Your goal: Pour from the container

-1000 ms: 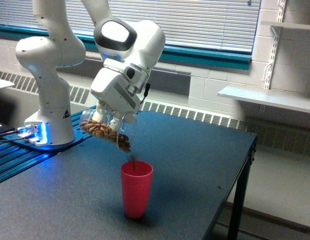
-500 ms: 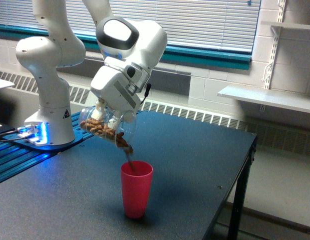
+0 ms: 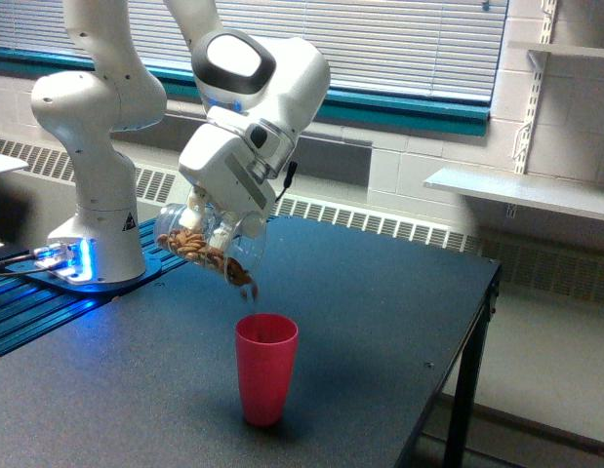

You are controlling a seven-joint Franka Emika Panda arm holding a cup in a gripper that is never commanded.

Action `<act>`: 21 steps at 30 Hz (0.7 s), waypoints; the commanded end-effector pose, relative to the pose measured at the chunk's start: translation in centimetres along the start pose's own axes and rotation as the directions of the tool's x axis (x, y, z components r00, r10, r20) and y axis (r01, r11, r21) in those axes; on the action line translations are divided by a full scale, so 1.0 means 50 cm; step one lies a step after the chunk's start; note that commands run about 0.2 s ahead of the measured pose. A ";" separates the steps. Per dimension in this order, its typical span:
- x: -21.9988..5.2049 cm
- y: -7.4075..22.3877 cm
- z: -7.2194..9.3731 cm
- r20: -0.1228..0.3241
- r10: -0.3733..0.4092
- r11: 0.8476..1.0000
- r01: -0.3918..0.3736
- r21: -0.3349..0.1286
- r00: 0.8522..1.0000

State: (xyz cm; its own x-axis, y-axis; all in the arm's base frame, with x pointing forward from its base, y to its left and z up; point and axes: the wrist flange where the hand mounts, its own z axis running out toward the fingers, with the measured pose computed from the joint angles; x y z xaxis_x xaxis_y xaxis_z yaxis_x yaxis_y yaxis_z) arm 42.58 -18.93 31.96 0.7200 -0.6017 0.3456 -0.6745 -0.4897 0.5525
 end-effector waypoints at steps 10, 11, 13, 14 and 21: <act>0.015 -0.001 -0.019 -0.004 -0.017 0.999 0.016 -0.037 1.000; 0.015 -0.001 -0.020 -0.003 -0.019 0.999 0.019 -0.039 1.000; 0.016 0.000 -0.021 0.000 -0.022 0.999 0.022 -0.044 1.000; 0.016 -0.001 -0.022 0.001 -0.023 0.999 0.023 -0.044 1.000; 0.017 -0.001 -0.024 0.006 -0.026 0.998 0.027 -0.058 1.000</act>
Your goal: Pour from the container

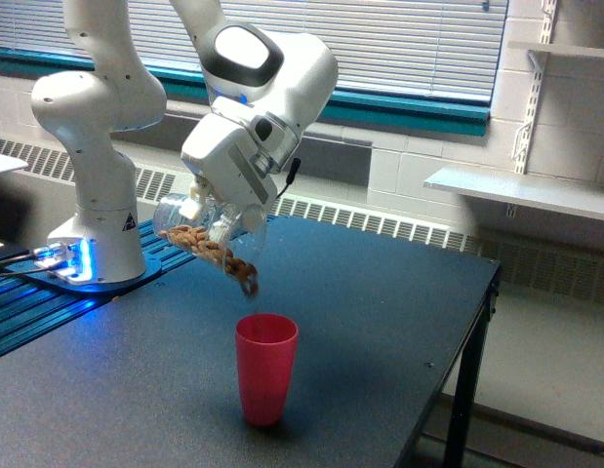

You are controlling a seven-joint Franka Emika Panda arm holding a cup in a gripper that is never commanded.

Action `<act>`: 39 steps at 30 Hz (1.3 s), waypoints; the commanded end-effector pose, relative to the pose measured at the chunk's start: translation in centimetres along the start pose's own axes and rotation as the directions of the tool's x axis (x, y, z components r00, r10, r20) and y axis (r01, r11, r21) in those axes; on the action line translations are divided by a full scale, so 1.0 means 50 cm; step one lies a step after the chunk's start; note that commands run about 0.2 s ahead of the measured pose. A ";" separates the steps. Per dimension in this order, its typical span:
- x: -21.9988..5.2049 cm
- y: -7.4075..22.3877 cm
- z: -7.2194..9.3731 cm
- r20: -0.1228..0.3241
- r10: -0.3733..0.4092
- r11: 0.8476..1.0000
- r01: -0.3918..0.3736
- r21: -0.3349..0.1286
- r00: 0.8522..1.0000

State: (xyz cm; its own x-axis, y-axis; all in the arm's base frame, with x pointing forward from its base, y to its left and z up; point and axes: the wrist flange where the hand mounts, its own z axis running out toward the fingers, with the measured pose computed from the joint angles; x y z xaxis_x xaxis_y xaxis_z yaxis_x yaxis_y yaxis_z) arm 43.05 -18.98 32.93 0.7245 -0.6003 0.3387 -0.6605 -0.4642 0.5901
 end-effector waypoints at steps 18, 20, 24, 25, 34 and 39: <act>0.004 -0.004 -0.013 0.001 -0.035 0.999 0.035 -0.040 0.999; 0.004 -0.003 -0.014 0.004 -0.037 0.998 0.037 -0.042 0.999; 0.004 -0.003 -0.015 0.005 -0.038 0.998 0.038 -0.047 0.999; 0.005 -0.003 -0.016 0.005 -0.039 0.998 0.039 -0.050 0.999; 0.007 -0.001 -0.023 0.013 -0.052 0.997 0.052 -0.059 0.999; 0.012 0.002 -0.025 0.014 -0.063 0.996 0.064 -0.064 0.998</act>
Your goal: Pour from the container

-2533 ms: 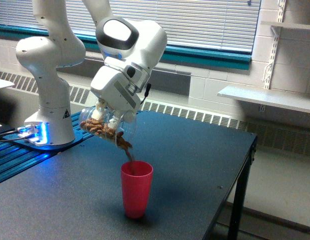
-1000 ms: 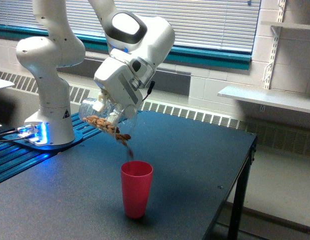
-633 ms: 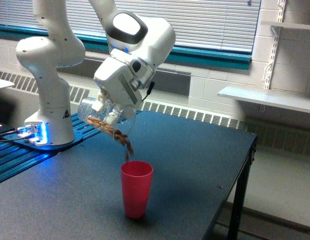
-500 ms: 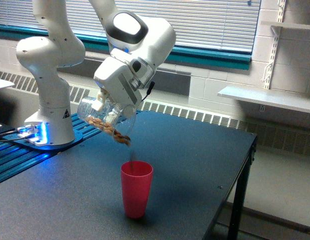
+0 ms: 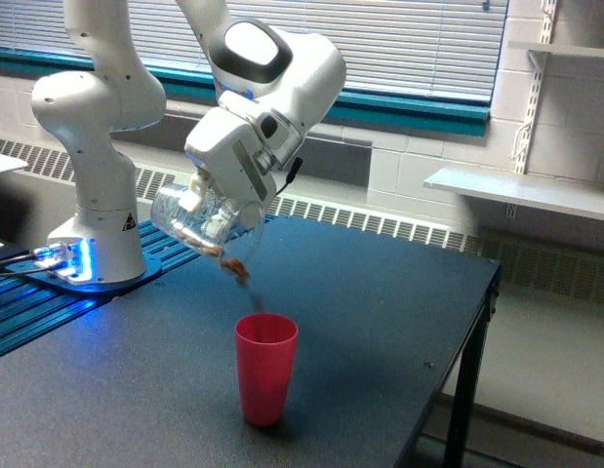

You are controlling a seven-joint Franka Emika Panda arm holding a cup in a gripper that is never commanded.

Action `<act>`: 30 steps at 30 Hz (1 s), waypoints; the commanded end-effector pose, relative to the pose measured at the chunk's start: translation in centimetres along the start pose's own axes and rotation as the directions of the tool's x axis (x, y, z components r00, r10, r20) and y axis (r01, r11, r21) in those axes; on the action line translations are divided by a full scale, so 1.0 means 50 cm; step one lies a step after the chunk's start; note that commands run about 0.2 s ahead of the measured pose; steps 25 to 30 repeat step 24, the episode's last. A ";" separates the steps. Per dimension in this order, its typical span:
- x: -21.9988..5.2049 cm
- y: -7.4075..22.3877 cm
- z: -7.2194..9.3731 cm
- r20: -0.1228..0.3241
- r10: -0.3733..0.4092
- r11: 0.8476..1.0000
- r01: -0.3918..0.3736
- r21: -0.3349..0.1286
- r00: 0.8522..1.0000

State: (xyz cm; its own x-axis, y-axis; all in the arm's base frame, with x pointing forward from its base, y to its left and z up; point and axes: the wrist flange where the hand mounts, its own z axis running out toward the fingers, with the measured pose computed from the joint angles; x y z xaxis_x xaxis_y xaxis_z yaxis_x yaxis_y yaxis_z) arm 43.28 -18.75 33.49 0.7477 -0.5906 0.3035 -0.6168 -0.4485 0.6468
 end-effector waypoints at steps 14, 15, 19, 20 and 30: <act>0.010 0.005 -0.016 0.004 -0.035 0.999 0.035 -0.004 0.999; 0.010 0.005 -0.015 0.005 -0.034 0.999 0.034 -0.003 0.999; 0.008 0.005 -0.012 0.007 -0.028 1.000 0.028 0.008 1.000; 0.008 0.005 -0.010 0.007 -0.026 1.000 0.026 0.011 1.000; 0.007 0.005 -0.008 0.007 -0.026 1.000 0.026 0.015 1.000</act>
